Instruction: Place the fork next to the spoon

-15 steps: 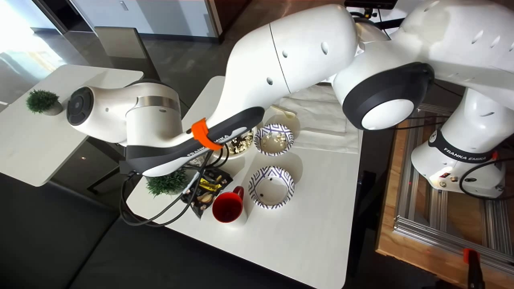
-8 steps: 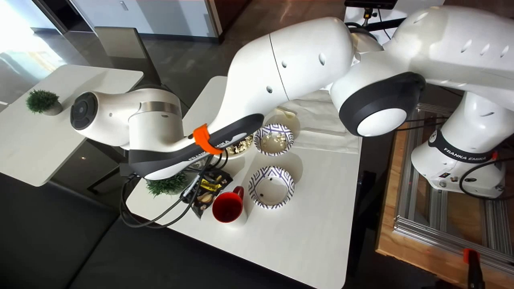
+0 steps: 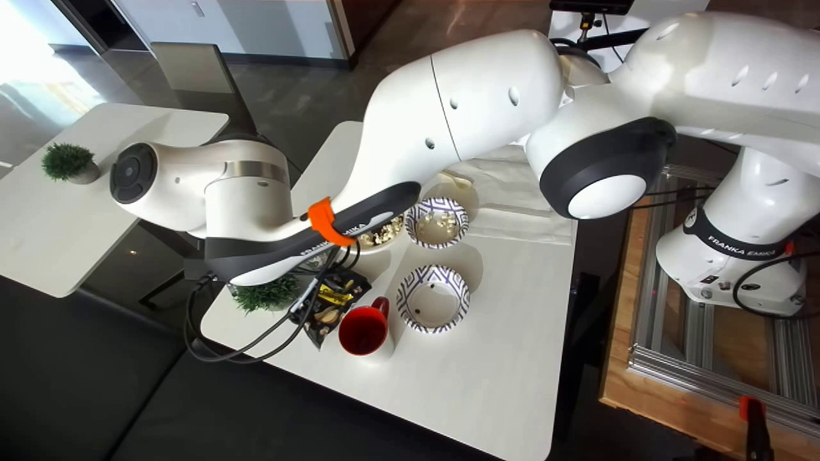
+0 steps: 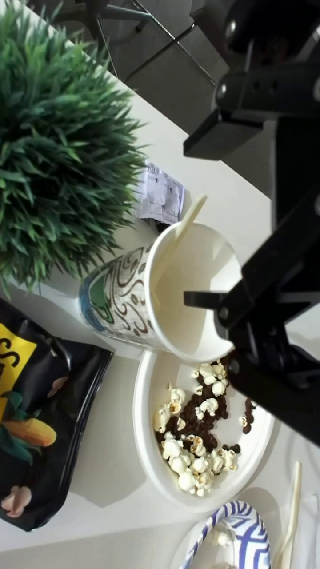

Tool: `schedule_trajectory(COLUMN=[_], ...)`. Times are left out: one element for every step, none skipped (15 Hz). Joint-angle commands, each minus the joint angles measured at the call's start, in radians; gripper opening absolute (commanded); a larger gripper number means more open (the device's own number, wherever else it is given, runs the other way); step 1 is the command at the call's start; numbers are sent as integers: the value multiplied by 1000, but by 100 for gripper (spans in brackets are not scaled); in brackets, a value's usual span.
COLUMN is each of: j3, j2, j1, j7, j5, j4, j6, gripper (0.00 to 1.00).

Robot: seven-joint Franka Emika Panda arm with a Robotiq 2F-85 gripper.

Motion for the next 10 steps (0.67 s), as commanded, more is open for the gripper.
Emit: schedule_trajectory(j3=[-2, -2, -1, -1, 0, 0, 0, -1, -1, -1], j2=[45, 48, 49, 50, 49, 46, 44, 43, 42, 42], j1=[-8, -9, -9, -9, -9, -8, -7, -8, -9, -10], j7=[9, 9, 7, 8, 5, 3, 2, 3, 3, 3], j5=[6, 6, 6, 5, 7, 6, 6, 5, 6, 6], j4=[57, 57, 57, 57, 56, 55, 54, 54, 54, 55], j6=[17, 16, 16, 16, 12, 10, 6, 5, 4, 6], gripper=[79, 78, 75, 72, 65, 59, 57, 51, 46, 42])
